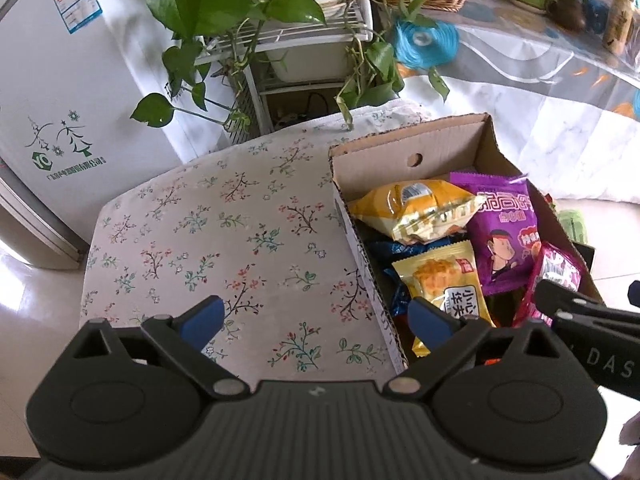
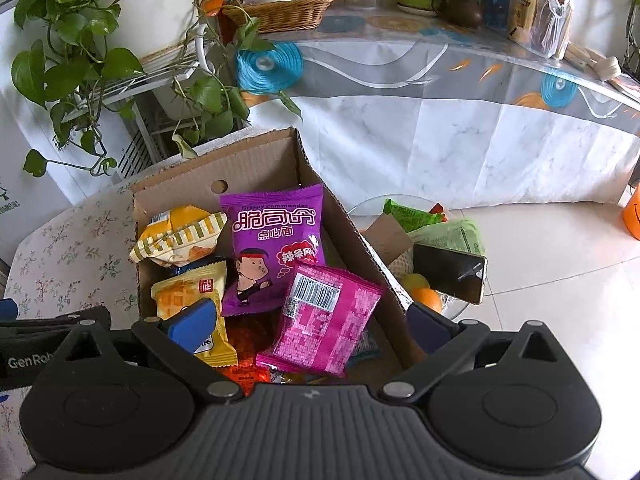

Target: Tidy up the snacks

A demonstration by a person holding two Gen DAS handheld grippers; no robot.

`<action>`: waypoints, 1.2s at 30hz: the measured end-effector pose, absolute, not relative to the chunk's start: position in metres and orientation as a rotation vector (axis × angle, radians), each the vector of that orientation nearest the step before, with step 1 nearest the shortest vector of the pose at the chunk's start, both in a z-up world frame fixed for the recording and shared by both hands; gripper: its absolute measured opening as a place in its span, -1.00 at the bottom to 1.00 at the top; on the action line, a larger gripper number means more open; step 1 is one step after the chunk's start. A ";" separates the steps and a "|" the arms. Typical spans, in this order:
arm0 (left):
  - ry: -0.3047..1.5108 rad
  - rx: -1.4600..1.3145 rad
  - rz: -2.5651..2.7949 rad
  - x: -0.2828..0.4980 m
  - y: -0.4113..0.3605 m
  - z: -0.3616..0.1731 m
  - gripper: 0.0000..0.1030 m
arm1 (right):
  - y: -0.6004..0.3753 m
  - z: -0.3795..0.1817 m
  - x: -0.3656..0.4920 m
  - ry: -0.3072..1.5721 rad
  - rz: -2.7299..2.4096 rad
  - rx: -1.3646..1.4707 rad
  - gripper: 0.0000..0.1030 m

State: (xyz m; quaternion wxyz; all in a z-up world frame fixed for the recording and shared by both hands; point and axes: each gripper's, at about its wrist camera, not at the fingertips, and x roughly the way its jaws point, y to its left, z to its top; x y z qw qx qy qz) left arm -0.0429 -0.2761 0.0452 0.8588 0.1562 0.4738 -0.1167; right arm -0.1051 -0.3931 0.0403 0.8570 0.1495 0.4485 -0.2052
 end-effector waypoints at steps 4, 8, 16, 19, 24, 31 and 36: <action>0.993 0.348 -0.242 -0.043 -0.278 0.045 0.91 | -0.393 0.040 -0.105 0.948 -0.426 0.310 1.00; 0.986 0.365 -0.242 -0.043 -0.278 0.045 0.90 | -0.393 0.040 -0.105 0.952 -0.422 0.311 1.00; 0.996 0.376 -0.248 -0.042 -0.277 0.043 0.90 | -0.393 0.039 -0.104 0.962 -0.421 0.312 1.00; 0.991 0.393 -0.253 -0.041 -0.277 0.042 0.90 | -0.391 0.037 -0.103 0.970 -0.415 0.307 1.00; 1.000 0.394 -0.262 -0.039 -0.274 0.039 0.90 | -0.389 0.036 -0.101 0.979 -0.404 0.299 1.00; 1.004 0.401 -0.271 -0.037 -0.274 0.036 0.89 | -0.389 0.034 -0.099 0.991 -0.402 0.296 1.00; 1.019 0.401 -0.270 -0.035 -0.275 0.031 0.89 | -0.388 0.031 -0.096 1.006 -0.412 0.288 1.00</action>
